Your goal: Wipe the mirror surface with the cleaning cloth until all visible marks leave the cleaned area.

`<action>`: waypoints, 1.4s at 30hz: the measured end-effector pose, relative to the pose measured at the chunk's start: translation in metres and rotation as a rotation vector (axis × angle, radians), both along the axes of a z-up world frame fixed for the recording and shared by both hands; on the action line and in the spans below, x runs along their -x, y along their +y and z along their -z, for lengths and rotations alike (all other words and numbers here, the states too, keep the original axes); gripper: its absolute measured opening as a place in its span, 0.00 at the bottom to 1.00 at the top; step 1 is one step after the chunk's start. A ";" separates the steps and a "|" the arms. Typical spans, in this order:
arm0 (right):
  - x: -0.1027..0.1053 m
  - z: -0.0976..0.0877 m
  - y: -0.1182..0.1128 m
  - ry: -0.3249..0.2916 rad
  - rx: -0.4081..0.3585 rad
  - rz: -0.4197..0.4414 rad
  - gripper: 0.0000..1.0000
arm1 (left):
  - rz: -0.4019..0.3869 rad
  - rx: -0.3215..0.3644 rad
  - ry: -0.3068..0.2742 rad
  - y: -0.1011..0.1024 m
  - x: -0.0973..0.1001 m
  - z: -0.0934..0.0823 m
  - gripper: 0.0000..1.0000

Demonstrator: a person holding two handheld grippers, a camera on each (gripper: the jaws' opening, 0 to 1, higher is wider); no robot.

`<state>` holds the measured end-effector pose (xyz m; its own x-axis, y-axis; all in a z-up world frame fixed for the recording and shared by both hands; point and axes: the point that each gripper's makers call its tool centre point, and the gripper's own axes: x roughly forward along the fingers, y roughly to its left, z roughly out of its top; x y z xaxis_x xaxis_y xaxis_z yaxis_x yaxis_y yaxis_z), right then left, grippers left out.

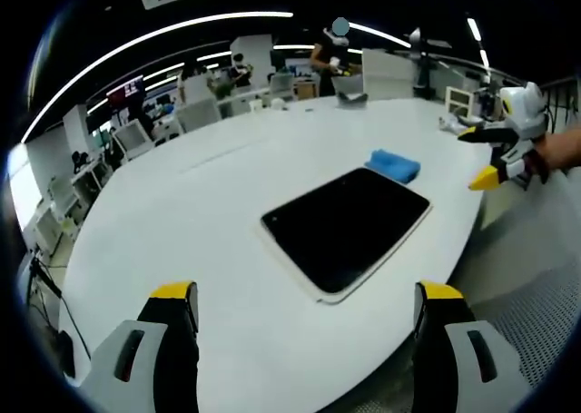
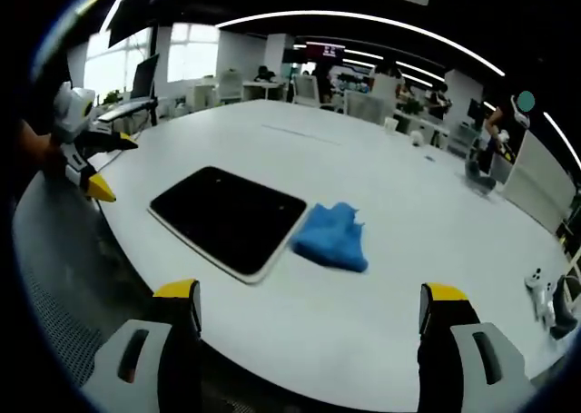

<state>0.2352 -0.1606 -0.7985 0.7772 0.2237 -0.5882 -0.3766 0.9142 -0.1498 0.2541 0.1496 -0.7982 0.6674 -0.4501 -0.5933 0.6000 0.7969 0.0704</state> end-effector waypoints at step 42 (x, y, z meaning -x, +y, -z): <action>0.000 -0.005 -0.001 -0.018 -0.002 0.021 1.00 | -0.010 0.000 -0.002 0.003 0.000 -0.001 0.99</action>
<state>0.2349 -0.1619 -0.7934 0.7919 0.2084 -0.5740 -0.3549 0.9220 -0.1549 0.2543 0.1524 -0.7976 0.6731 -0.4432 -0.5920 0.5916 0.8030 0.0715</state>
